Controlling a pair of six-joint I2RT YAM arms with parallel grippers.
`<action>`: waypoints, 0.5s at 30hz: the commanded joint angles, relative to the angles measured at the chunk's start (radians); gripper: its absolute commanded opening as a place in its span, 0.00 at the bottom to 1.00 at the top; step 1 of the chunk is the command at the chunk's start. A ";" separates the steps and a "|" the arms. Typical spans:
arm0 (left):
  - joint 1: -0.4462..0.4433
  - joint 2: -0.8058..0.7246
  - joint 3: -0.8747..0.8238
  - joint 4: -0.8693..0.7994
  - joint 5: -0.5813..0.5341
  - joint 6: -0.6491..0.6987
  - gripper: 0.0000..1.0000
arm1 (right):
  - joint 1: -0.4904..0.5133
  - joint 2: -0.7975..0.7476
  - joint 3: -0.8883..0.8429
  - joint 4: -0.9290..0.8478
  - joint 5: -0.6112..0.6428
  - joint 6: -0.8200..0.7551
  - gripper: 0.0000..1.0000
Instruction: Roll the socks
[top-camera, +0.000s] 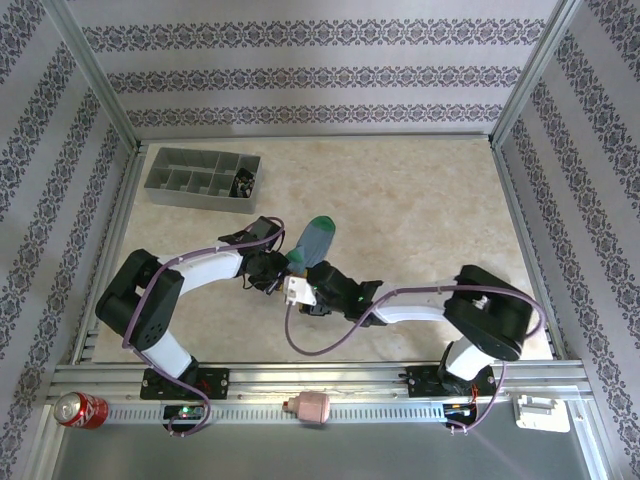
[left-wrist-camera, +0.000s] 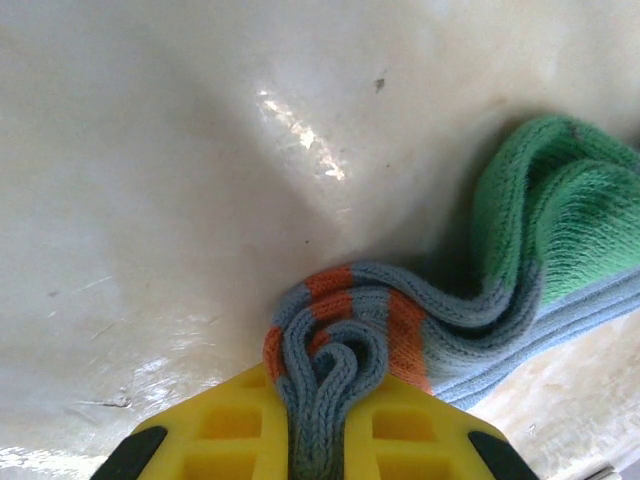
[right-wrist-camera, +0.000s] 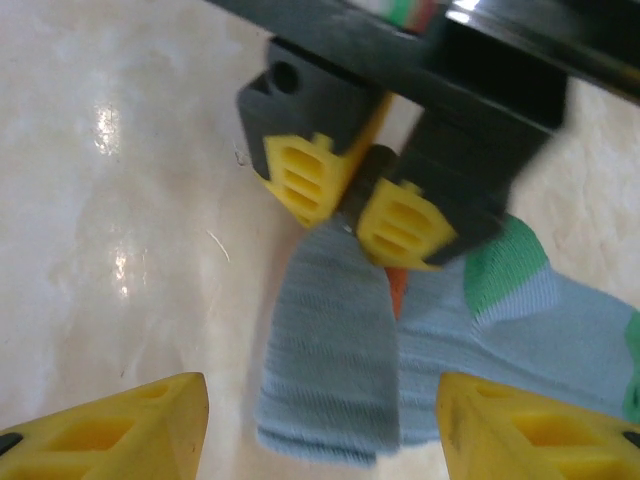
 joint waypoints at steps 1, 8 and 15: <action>-0.015 0.050 -0.018 -0.182 -0.023 0.017 0.00 | 0.028 0.074 0.063 0.019 0.123 -0.102 0.60; -0.011 0.035 -0.021 -0.178 -0.022 0.025 0.01 | 0.024 0.215 0.155 -0.029 0.229 -0.104 0.33; 0.042 -0.079 -0.022 -0.202 -0.021 0.013 0.34 | -0.028 0.189 0.149 -0.208 0.060 0.035 0.00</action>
